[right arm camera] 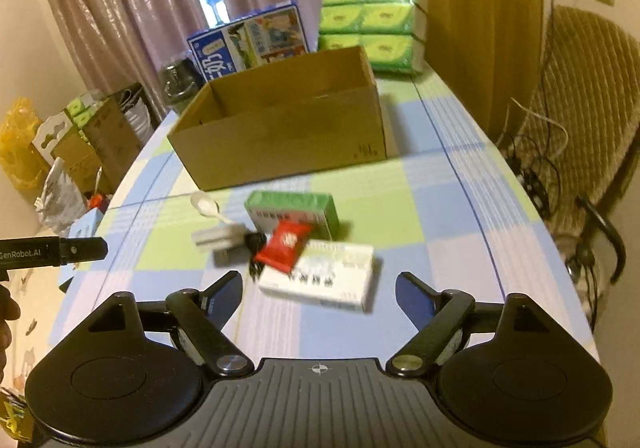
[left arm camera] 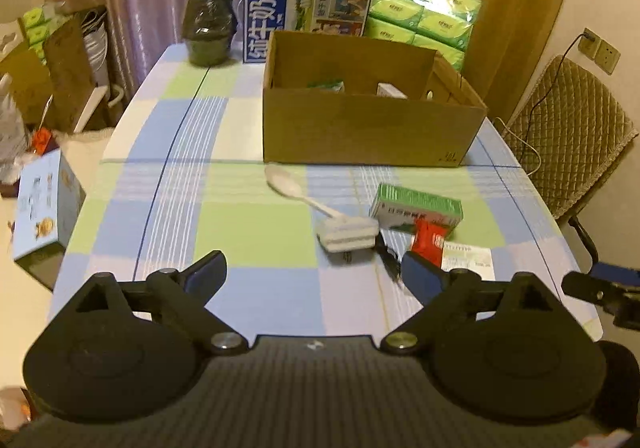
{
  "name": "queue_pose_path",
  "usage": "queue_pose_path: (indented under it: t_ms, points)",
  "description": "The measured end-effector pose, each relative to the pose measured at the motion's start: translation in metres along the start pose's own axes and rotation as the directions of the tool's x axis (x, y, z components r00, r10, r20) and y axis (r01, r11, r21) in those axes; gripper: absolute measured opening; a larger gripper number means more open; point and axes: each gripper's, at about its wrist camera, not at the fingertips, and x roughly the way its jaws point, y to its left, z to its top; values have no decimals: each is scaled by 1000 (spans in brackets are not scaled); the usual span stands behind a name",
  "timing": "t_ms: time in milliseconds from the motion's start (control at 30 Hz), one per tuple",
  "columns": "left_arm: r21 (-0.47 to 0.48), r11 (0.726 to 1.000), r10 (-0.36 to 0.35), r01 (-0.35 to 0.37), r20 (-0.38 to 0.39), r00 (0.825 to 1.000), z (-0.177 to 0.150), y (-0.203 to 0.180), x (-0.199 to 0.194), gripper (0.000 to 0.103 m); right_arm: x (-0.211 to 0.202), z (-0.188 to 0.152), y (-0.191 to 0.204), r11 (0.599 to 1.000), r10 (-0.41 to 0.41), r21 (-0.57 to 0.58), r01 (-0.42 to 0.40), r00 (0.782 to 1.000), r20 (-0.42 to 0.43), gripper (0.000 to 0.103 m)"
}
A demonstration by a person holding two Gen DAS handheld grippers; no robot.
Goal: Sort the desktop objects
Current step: 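Withdraw both open tools from the box back toward the table items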
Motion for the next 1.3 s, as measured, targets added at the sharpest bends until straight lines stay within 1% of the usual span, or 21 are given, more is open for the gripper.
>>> queue_pose_path:
  t_ms: [133,233,333,433,667,900,967,1167,1233,1300]
  points:
    - [-18,1000,20,-20,-9,1000,-17,-1,4,95,0,-13,0,1000,-15,-7,15,1000,1,84]
    - [-62,998,7,-8,-25,1000,-25,2,10,96,1,-16,2,1000,-21,-7,21,1000,16,85]
    - [-63,998,10,-12,-27,1000,-30,2,15,96,5,-19,7,1000,-26,-13,27,999,33,85]
    - [-62,998,20,-21,-17,1000,-31,3,21,96,13,-19,12,999,-27,-21,28,999,40,85]
    - [-41,999,9,-9,2,1000,-25,1,36,96,40,-14,20,999,-37,-20,39,997,60,85]
    - [-25,999,-21,20,-17,1000,-19,1,65,96,77,-8,26,998,-33,-44,35,998,44,85]
    - [-19,999,-29,29,-23,999,-18,1,75,96,89,-7,28,998,-32,-56,35,999,39,84]
    - [-3,999,-40,40,-40,998,-13,4,102,96,116,-9,33,994,-37,-100,41,999,35,77]
    - [-1,999,-46,46,-40,998,-10,4,110,96,124,-10,32,995,-34,-95,36,999,25,73]
    - [5,998,-59,59,-43,997,-6,2,119,96,132,-10,32,995,-31,-92,33,999,19,72]
